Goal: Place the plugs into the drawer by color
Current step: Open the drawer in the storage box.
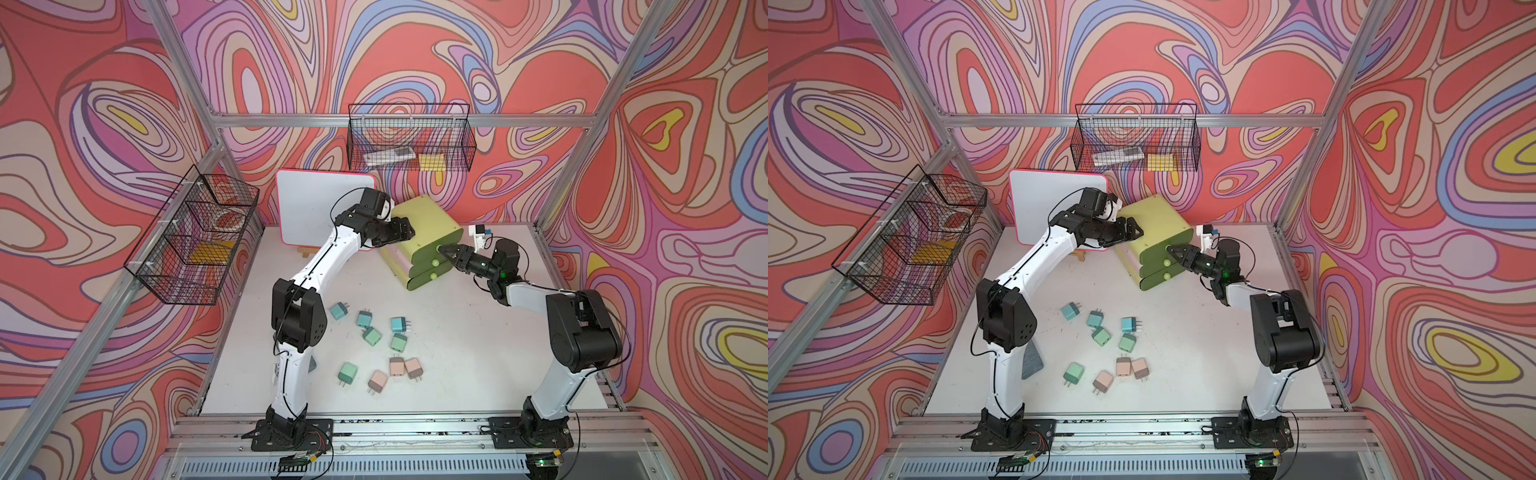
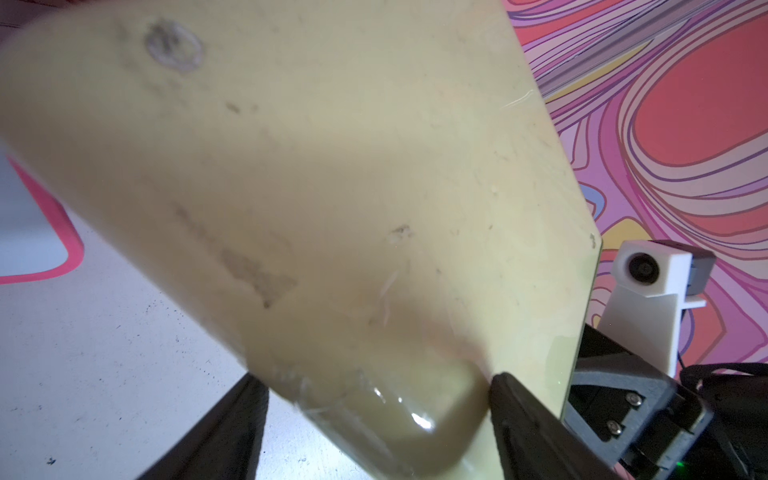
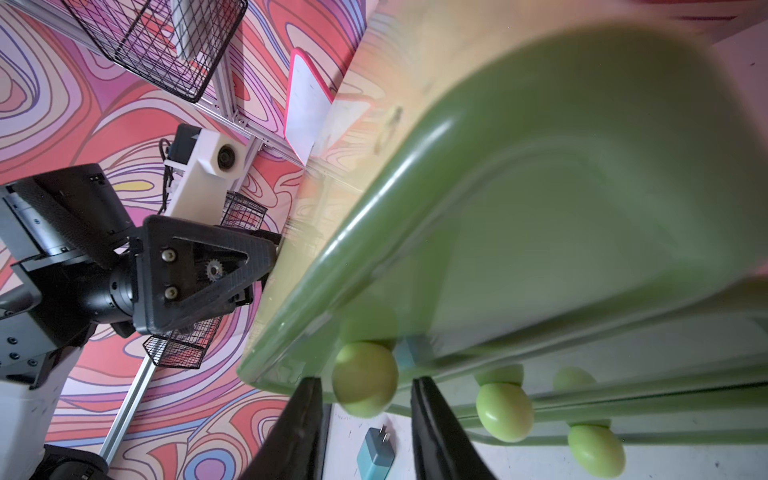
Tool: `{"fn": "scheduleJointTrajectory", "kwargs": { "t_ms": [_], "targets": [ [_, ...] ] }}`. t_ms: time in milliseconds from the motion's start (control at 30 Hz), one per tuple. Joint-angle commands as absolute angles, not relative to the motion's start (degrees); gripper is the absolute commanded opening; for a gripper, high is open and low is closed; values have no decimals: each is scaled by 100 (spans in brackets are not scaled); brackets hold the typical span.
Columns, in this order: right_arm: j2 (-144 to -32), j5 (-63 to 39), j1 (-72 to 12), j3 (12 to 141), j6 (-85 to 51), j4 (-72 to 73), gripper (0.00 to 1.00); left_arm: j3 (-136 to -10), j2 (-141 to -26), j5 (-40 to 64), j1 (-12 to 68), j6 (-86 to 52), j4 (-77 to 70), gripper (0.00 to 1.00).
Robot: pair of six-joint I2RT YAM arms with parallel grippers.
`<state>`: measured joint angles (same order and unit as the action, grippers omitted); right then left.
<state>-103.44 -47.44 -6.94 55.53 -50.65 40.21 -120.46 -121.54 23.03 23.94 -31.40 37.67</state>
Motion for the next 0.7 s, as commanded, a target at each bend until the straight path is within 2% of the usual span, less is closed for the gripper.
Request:
{"fn": "scheduleJointTrajectory", "kwargs": {
  "t_ms": [0,333,667],
  "targets": [
    [-10489,-4859,-703,5700,-5199,4308,38,-12185,-12305,2501,2406,-3112,3608,83],
    [-10669,-4878,-713,5722,-5724,4938,37,-12144,-12285,2532,2443,-3099,3604,83],
    [-10671,-4809,-725,5670,-5728,4928,26,-12146,-12276,2456,2440,-3038,3612,83]
  ]
}}
